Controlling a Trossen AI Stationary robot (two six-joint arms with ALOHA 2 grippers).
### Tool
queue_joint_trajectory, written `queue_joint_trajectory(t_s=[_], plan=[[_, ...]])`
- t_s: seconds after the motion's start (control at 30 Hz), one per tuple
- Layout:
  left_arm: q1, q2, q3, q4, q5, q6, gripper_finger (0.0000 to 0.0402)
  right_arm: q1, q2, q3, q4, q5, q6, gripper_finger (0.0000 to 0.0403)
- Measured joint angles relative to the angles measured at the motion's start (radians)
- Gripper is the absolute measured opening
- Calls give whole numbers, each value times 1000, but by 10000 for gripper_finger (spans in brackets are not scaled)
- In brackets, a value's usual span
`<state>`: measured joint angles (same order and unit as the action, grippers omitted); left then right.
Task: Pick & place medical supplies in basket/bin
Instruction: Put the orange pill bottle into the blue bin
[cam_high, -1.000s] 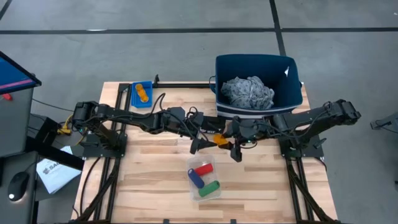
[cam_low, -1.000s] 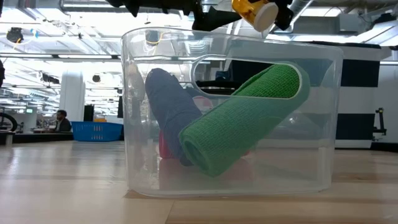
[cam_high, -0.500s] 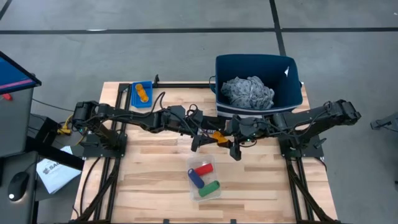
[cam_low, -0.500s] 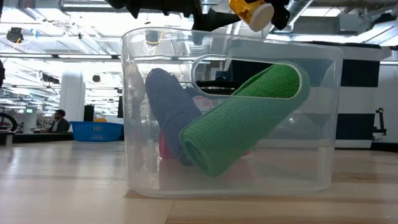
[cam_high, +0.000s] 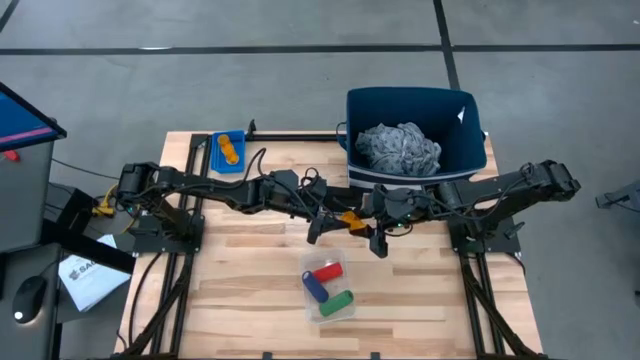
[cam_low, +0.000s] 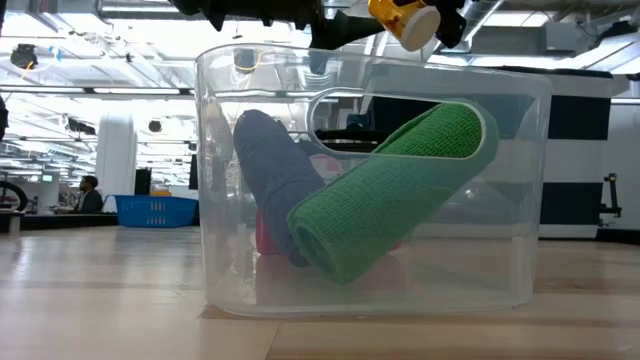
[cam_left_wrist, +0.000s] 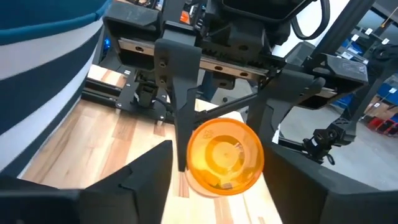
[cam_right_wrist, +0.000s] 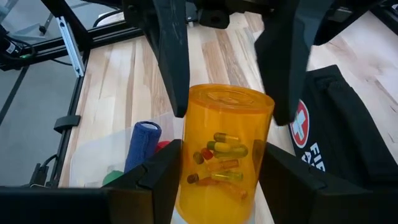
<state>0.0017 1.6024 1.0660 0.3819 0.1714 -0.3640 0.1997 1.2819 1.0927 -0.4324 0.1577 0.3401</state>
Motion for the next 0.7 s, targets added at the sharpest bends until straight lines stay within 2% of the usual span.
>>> queue_joint_trajectory(t_s=[0.23, 0.5, 0.7], plan=[[0, 0, 0, 0, 2, -17, 161, 0, 0, -1, 2, 0, 1, 189], [0, 0, 0, 0, 2, -19, 159, 0, 0, -2, 8, 0, 0, 191], [8, -1, 0, 1, 10, -21, 159, 14, 0, -2, 11, 4, 7, 214]])
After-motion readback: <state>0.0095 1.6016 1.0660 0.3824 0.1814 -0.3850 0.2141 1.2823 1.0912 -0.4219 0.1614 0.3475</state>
